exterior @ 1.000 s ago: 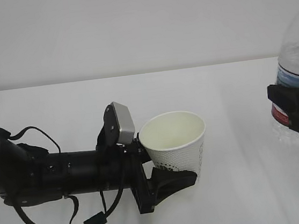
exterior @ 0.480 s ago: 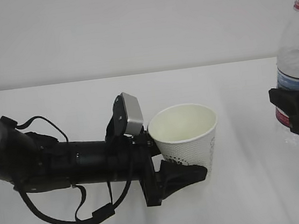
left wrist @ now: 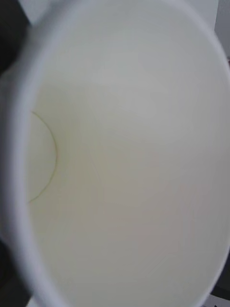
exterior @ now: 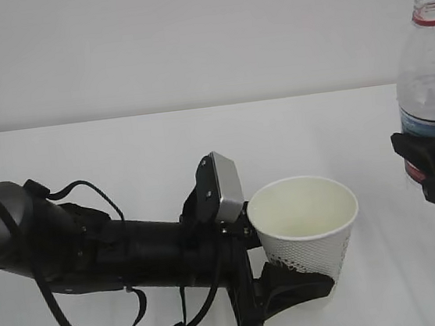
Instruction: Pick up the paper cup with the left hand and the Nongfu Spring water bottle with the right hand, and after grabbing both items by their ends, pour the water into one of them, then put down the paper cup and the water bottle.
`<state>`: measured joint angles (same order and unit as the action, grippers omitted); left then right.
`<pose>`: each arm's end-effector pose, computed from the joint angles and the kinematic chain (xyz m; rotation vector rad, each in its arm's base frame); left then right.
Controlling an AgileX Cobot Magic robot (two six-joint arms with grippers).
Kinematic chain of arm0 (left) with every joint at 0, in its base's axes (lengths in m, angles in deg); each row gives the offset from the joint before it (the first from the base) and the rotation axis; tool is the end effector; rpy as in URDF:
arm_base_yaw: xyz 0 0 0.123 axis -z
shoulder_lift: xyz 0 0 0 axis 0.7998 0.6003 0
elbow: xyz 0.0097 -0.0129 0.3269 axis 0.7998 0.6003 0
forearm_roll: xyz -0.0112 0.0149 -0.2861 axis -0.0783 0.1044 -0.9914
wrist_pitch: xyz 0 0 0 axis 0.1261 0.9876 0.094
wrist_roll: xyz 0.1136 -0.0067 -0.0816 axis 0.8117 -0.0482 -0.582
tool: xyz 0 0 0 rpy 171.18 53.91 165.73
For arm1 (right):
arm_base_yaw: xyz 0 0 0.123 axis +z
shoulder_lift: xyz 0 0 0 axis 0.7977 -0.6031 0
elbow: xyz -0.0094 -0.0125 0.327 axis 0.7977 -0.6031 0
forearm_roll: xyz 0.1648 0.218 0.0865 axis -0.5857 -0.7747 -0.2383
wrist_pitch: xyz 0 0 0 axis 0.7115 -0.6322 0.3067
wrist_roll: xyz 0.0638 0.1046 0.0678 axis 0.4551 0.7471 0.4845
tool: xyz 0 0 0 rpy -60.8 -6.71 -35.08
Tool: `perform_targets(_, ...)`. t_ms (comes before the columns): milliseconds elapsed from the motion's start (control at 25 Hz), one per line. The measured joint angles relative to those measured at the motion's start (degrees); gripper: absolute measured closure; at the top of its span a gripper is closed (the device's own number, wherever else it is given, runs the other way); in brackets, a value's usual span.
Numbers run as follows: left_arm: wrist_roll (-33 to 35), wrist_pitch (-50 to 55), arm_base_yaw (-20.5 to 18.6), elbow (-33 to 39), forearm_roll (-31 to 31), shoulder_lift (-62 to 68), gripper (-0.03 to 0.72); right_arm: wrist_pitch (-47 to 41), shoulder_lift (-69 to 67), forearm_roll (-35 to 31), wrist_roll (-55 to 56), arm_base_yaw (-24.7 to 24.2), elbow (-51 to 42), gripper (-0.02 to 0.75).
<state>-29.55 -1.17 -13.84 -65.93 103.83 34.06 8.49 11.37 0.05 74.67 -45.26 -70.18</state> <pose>0.2594 -0.3453 0.0961 1.2906 1.5308 -1.1602 0.2600 0.0534 0.2005 -0.5384 1.8675 -0.0070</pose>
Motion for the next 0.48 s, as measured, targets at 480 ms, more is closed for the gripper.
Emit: perform_targets(480,2.6,0.0,0.1,0.0,-0.6,0.0,0.15,0.0,0.0,0.0,-10.4,0.0,0.0,0.223)
